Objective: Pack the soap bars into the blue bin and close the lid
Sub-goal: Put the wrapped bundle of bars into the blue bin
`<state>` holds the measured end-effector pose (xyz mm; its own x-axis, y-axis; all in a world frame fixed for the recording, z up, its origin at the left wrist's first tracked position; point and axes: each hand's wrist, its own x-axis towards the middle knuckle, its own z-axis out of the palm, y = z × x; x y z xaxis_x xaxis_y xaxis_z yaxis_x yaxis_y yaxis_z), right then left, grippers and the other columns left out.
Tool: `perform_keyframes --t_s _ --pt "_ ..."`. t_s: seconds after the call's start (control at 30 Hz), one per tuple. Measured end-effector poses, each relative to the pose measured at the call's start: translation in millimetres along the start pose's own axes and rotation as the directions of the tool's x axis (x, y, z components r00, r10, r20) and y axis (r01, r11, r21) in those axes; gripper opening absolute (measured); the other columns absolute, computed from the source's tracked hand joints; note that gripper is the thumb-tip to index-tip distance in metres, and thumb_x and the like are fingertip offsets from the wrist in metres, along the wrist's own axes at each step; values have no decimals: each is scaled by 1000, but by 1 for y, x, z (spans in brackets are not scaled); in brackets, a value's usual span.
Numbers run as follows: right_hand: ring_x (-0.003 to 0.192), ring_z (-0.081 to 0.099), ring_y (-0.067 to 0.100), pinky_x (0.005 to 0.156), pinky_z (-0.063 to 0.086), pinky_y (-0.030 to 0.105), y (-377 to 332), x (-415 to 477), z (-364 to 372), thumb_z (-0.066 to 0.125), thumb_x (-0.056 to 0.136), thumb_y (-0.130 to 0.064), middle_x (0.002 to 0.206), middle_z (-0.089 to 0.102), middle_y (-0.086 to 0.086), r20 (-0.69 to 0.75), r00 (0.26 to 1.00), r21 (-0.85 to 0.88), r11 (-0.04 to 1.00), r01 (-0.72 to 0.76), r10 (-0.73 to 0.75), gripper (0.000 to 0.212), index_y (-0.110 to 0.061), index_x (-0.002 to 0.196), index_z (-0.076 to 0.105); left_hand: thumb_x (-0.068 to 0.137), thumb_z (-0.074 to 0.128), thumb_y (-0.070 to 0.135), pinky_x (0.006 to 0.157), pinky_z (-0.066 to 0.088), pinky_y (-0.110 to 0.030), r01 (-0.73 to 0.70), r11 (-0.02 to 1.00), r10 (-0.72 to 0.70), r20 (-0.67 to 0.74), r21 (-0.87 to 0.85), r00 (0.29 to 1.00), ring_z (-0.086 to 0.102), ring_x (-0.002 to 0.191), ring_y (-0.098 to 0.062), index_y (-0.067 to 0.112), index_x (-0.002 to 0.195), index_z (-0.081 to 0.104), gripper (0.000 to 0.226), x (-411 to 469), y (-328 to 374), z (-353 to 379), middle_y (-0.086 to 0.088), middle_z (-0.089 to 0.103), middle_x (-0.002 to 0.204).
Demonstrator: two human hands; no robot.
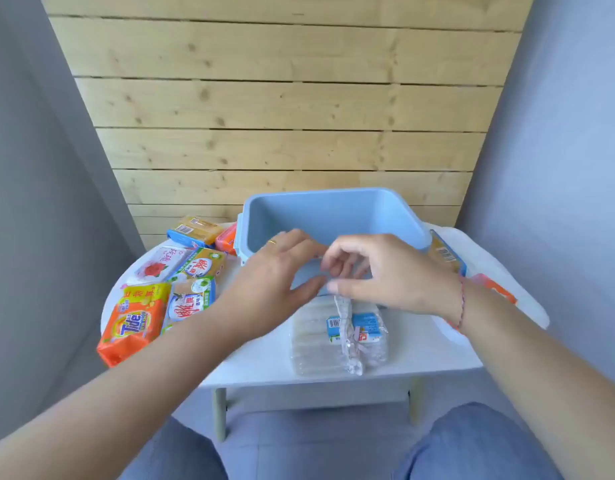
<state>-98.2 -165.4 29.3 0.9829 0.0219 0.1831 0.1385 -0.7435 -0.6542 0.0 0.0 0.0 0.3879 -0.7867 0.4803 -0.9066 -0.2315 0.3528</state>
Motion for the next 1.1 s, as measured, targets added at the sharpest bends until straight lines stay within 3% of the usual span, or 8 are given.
perform_keyframes --t_s 0.13,0.23,0.33,0.5,0.63,0.77,0.9,1.1 --pt "120 46 15 99 37 26 26 -13 38 74 71 -42 128 49 -4 309 929 -403 913 -66 204 60 -23 124 51 82 66 40 98 37 -25 145 989 -125 326 -38 937 49 110 -12 21 127 51 51 -36 0 29 3 52 115" --pt "139 23 22 114 21 34 50 -17 63 73 66 -51 150 26 1 314 916 -528 848 -50 249 93 -24 143 29 77 67 48 109 26 -23 190 979 -201 466 73 862 33 130 -15 23 143 32 79 -51 -15 52 3 35 140" --pt "144 14 26 115 15 38 64 -19 76 71 61 -56 156 15 2 235 938 -609 791 -61 253 106 -25 147 17 71 68 52 110 24 -26 163 972 -220 416 169 883 29 129 -19 21 145 26 90 -57 -17 70 3 29 139" --pt "131 27 26 107 25 39 68 -15 87 73 53 -61 142 29 4 170 956 -733 679 -38 237 119 -15 147 17 68 69 50 110 24 -29 234 939 -311 330 253 891 28 130 -25 13 143 25 94 -46 -17 84 -4 27 143" --pt "121 33 27 104 26 40 65 -7 82 75 46 -64 126 36 5 206 940 -771 637 -16 273 107 -12 131 36 62 68 59 105 28 -35 197 887 -365 371 418 854 34 123 -27 12 141 28 100 -34 -14 85 -3 41 133" --pt "133 29 30 115 13 43 68 -8 84 78 49 -60 139 32 8 265 897 -736 675 -50 355 120 -17 143 18 53 68 65 101 26 -37 152 859 -375 398 488 837 33 118 -27 14 129 39 96 -30 -11 87 -5 38 125" --pt "121 37 26 104 29 38 68 -10 77 79 47 -59 129 39 3 281 920 -686 728 -7 274 116 -22 141 22 54 69 62 106 26 -32 214 900 -361 372 381 855 35 121 -23 13 132 33 99 -38 -11 87 0 40 125" --pt "115 38 19 100 33 32 44 -38 62 74 45 -63 126 39 -9 220 968 -625 779 46 119 111 -27 137 25 55 55 73 101 33 -27 173 935 -266 293 308 918 39 111 -16 21 135 33 98 -52 19 54 6 40 116"
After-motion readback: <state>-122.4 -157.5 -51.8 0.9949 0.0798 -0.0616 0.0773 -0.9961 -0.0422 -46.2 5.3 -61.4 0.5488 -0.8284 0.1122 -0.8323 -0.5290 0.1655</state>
